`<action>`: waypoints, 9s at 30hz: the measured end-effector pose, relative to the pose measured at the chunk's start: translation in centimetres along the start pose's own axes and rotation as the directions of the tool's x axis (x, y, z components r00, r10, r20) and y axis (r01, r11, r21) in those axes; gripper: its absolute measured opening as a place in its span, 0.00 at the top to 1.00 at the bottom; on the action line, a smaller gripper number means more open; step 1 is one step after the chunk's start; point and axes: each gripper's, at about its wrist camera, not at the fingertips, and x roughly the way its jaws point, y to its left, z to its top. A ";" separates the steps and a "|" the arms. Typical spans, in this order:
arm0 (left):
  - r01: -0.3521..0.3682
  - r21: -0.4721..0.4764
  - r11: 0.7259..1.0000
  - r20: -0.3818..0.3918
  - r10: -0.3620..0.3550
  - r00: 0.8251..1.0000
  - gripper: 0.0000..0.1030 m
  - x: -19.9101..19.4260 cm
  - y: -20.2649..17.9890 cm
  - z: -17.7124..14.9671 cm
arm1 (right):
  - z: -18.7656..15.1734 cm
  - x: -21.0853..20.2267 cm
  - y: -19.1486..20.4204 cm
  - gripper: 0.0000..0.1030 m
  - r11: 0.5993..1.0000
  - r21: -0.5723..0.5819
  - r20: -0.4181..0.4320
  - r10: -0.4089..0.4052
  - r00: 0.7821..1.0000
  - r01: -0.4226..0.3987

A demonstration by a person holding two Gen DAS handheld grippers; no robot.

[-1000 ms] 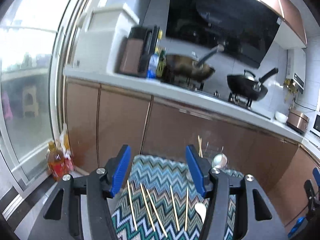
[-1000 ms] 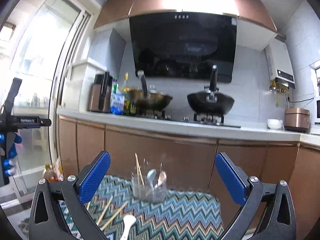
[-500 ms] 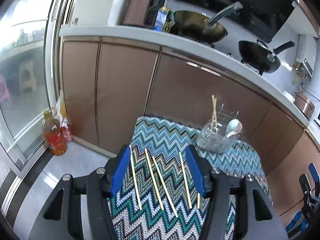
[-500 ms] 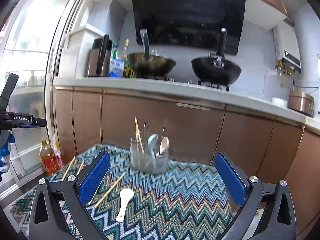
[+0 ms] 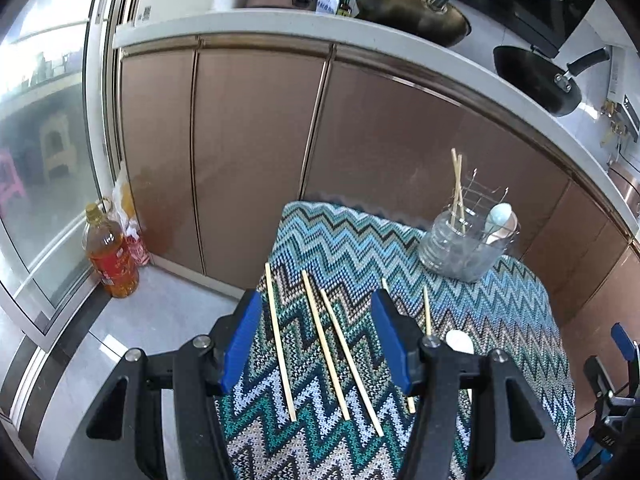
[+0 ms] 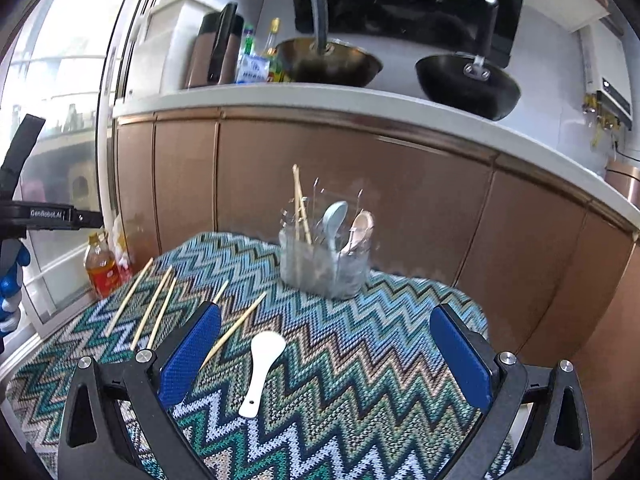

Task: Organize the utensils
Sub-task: 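Withdraw both open tools up and away from the holder, then lower the left tool toward the chopsticks while the right tool grasps the last white spoon, then close the left tool on a wooden chopstick while the right tool holds the spoon, then lift the chopstick and spoon and carry both tools over the wire holder, then open both tools to drop the chopstick and spoon into the holder, then withdraw both open tools and move them back toward the loose chopsticks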

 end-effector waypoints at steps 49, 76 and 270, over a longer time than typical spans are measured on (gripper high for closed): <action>0.028 -0.124 0.992 -0.434 -0.080 0.897 0.79 17.6 1.0 0.1 | -4.1 17.8 7.3 0.38 0.953 -0.295 -0.457 -0.076 0.886 -0.071; -0.008 -0.148 0.989 -0.505 -0.069 0.861 0.84 19.5 1.6 0.0 | -4.5 20.5 -4.2 0.80 0.929 0.258 -0.521 0.364 0.772 -0.264; -0.005 -0.073 0.997 0.100 0.012 0.995 0.48 -4.2 -0.4 3.8 | 3.8 1.3 -3.3 0.47 0.980 0.188 0.042 0.059 0.997 -0.066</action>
